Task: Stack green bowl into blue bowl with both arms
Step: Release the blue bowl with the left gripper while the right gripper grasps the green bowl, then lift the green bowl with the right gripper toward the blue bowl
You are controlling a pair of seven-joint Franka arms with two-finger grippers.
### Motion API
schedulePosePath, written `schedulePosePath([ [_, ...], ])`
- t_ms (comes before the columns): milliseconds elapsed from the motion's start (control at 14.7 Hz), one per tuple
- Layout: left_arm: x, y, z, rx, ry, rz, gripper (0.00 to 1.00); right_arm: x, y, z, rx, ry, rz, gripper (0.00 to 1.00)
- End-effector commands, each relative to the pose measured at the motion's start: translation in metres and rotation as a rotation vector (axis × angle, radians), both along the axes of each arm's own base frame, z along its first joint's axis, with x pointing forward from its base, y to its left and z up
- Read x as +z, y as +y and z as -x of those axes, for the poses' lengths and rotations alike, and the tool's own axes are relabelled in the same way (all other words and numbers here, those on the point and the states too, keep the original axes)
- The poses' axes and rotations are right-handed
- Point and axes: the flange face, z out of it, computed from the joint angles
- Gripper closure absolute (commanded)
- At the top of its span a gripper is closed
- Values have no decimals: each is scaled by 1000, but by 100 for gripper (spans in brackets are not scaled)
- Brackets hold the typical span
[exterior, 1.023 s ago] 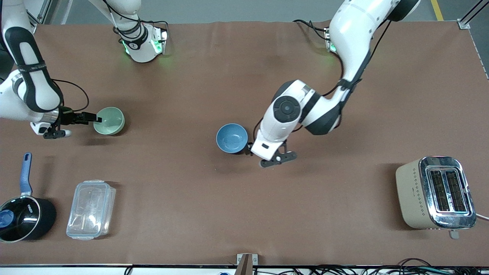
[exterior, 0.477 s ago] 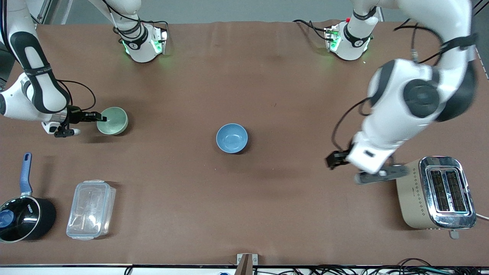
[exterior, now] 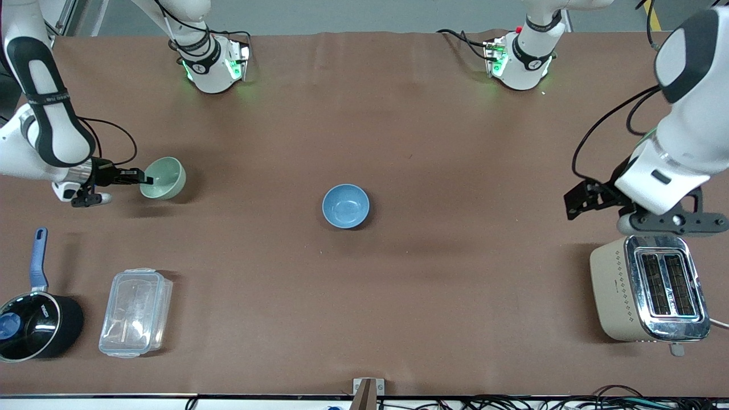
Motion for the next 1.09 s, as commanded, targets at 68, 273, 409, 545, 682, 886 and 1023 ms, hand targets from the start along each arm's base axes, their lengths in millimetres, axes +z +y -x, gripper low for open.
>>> schedulePosePath([
  [68, 16, 17, 36, -37, 5, -26, 0, 71, 21, -10, -22, -75, 23, 100],
  [273, 23, 33, 58, -49, 11, -11, 0, 111, 38, -19, -16, -87, 21, 100],
  [409, 20, 42, 69, -41, 25, -11, 0, 136, 51, -25, -26, -106, 35, 100],
  [545, 23, 48, 79, -35, 29, -10, 0, 154, 76, -26, -41, -96, 42, 100],
  [682, 24, 51, 81, -36, 51, -14, 0, 170, 111, -30, -60, -91, 57, 100],
  [886, 24, 51, 80, -39, 51, -16, 0, 182, 177, -34, -66, -70, 71, 100],
  [1023, 24, 50, 81, -41, 53, -16, 0, 182, 227, -33, -58, -47, 84, 100],
])
